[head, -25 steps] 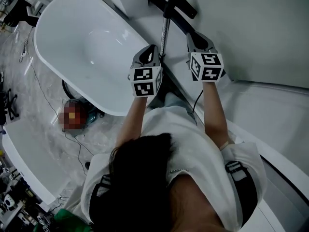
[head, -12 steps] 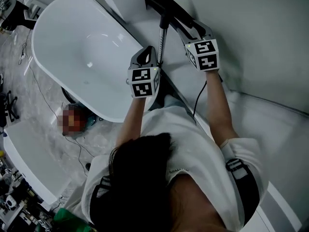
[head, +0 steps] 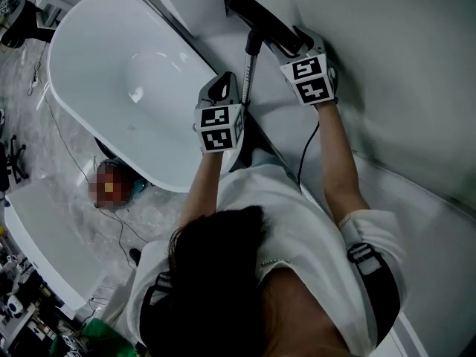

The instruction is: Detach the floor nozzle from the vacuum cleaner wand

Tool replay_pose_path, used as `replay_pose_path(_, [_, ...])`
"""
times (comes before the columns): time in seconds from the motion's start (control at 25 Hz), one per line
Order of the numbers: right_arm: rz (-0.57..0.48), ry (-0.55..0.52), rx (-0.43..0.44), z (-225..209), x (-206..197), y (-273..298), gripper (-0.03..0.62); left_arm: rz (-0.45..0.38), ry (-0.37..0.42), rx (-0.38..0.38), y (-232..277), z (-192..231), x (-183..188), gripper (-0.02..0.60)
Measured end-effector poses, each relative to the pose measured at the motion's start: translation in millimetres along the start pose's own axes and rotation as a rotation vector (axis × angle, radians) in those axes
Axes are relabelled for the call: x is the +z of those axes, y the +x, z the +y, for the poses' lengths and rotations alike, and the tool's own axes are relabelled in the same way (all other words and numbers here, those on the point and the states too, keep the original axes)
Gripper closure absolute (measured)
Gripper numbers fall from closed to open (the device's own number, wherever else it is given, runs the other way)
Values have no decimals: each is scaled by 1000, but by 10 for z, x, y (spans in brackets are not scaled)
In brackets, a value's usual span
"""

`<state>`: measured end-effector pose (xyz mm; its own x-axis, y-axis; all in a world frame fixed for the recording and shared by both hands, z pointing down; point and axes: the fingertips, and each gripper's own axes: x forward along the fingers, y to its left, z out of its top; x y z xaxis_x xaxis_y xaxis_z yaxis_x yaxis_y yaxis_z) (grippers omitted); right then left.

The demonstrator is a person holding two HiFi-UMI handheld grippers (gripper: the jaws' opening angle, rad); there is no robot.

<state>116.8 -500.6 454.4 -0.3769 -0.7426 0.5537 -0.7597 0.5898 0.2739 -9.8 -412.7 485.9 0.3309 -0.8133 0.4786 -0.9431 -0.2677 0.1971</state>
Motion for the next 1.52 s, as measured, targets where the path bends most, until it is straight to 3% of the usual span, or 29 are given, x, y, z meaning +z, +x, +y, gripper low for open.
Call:
replay_pose_path(0.44, [88,-183,63,34,-46,359,322,26,-20,-1,171,36,-23,575])
replay_pose_path(0.96, [125,-252,124,57,-24,603,322,40,-14,-45,282,41,5,575])
replay_pose_path(1.08, [114,-251,139,64,-13,608,365,49,-25,-59,293,12,6,574])
replay_pose_path(1.2, [114,-245,140,90,-48,621,368,57,-27,-73,324,-2,-46,574])
replay_pose_path(1.52, [124,-246,148,87,-29,623,370,81,-16,-134,495,-84,-68,504])
